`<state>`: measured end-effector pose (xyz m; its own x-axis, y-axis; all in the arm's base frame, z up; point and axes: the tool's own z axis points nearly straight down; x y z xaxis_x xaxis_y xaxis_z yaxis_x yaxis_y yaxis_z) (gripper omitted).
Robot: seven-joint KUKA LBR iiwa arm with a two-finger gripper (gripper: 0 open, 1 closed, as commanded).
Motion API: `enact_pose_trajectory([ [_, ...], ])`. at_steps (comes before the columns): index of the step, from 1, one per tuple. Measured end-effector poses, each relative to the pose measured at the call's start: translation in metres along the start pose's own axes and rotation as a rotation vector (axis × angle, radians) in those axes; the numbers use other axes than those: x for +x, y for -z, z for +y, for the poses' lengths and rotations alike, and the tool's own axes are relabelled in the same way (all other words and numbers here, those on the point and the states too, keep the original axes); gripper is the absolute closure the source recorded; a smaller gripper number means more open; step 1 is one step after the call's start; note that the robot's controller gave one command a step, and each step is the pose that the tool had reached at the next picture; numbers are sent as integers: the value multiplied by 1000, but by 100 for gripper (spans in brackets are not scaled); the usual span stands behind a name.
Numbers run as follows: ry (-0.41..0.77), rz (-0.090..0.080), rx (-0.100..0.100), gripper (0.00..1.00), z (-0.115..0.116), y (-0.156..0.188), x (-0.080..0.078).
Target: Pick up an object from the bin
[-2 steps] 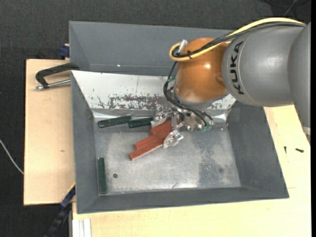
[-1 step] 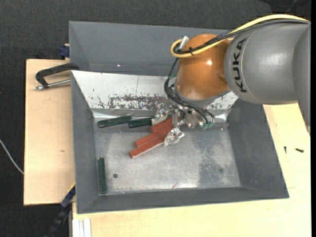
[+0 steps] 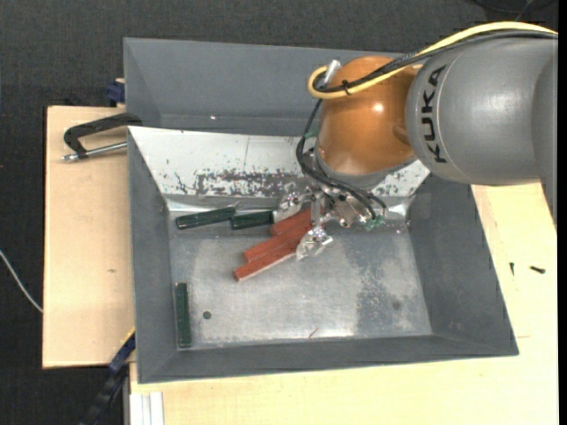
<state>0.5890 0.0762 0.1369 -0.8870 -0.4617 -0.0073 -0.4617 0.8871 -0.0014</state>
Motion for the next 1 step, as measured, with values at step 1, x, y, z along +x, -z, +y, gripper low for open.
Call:
enact_pose_trajectory([
  [1, 0, 3, -1, 100, 0, 10, 0],
])
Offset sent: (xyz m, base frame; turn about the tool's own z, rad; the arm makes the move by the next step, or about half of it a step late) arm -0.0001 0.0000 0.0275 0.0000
